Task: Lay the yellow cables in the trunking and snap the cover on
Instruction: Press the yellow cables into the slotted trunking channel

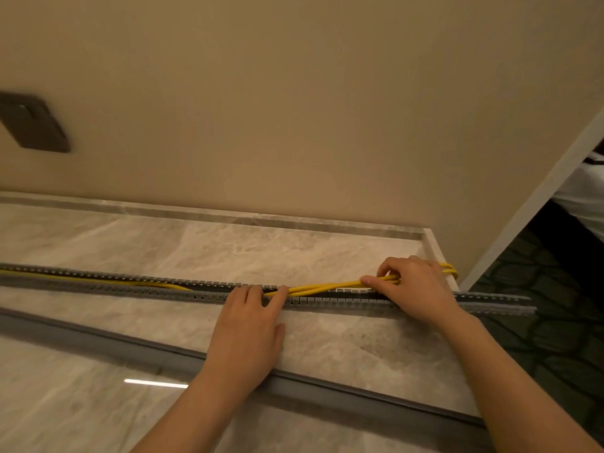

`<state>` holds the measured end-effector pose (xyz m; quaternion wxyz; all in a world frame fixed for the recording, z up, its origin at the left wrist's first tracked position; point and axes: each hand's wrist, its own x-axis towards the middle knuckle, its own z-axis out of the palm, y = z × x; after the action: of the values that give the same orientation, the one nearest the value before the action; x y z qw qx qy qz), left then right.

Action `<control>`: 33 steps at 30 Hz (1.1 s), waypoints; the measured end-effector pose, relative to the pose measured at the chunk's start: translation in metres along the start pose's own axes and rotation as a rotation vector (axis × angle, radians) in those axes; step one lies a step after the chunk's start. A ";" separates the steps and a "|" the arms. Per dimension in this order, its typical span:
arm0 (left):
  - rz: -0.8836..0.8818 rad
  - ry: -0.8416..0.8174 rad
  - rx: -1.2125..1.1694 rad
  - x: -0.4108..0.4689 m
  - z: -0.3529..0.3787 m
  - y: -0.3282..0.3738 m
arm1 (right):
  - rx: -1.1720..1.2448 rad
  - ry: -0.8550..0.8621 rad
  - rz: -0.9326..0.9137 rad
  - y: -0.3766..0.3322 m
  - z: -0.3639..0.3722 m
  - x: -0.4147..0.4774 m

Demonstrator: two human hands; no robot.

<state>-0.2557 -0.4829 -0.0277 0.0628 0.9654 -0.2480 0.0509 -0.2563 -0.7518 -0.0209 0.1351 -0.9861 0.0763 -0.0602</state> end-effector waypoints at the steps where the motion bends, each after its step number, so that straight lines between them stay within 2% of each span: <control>1: -0.003 0.006 -0.001 0.000 0.000 0.000 | 0.040 0.016 0.011 0.000 -0.001 0.000; 6: 0.019 0.022 0.052 -0.001 0.002 -0.001 | 0.274 0.083 -0.001 -0.005 -0.010 -0.002; 12: 0.022 0.036 0.079 0.000 0.005 -0.002 | 0.361 0.143 0.032 -0.008 -0.010 -0.017; 19: -0.001 0.027 -0.010 0.004 0.009 -0.002 | 0.337 0.161 0.125 -0.013 -0.005 -0.020; 28: 0.144 0.044 -0.107 0.014 0.006 0.027 | 0.302 0.056 0.196 -0.016 -0.002 -0.019; 33: 0.137 0.056 -0.114 0.016 0.008 0.044 | 0.245 0.001 0.212 -0.013 0.003 -0.021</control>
<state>-0.2623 -0.5298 -0.0298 0.1208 0.9393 -0.3138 0.0679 -0.2746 -0.7348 -0.0220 0.2600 -0.9486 0.1720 -0.0550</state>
